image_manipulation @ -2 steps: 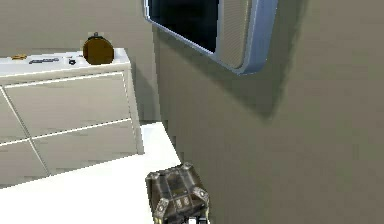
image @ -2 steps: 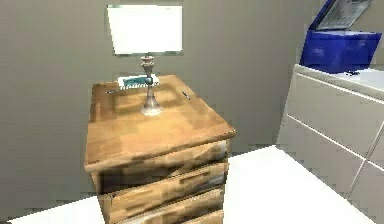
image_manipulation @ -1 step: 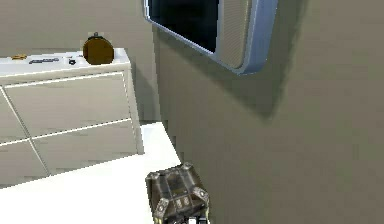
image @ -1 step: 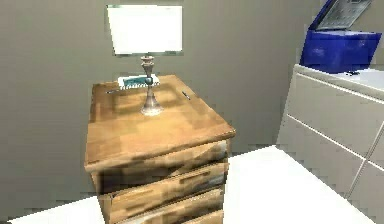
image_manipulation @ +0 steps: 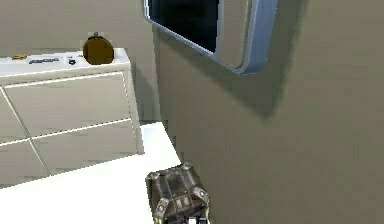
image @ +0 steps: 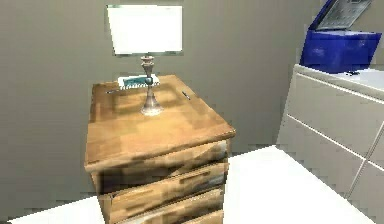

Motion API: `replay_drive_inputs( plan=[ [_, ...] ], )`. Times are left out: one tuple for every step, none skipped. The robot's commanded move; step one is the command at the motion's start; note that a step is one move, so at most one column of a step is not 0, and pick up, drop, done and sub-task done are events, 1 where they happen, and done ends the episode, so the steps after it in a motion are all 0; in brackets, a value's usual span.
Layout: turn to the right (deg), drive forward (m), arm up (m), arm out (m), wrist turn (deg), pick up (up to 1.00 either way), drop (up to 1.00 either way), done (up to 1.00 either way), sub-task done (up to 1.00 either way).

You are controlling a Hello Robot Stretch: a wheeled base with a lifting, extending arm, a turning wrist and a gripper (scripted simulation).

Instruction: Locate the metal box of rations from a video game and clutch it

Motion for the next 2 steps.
replay_drive_inputs(
  plan=[
    [0.0,0.0,0.0,0.0,45.0,0.0,0.0,0.0,0.0],
    [0.0,0.0,0.0,0.0,0.0,1.0,0.0,0.0,0.0]
  ],
)
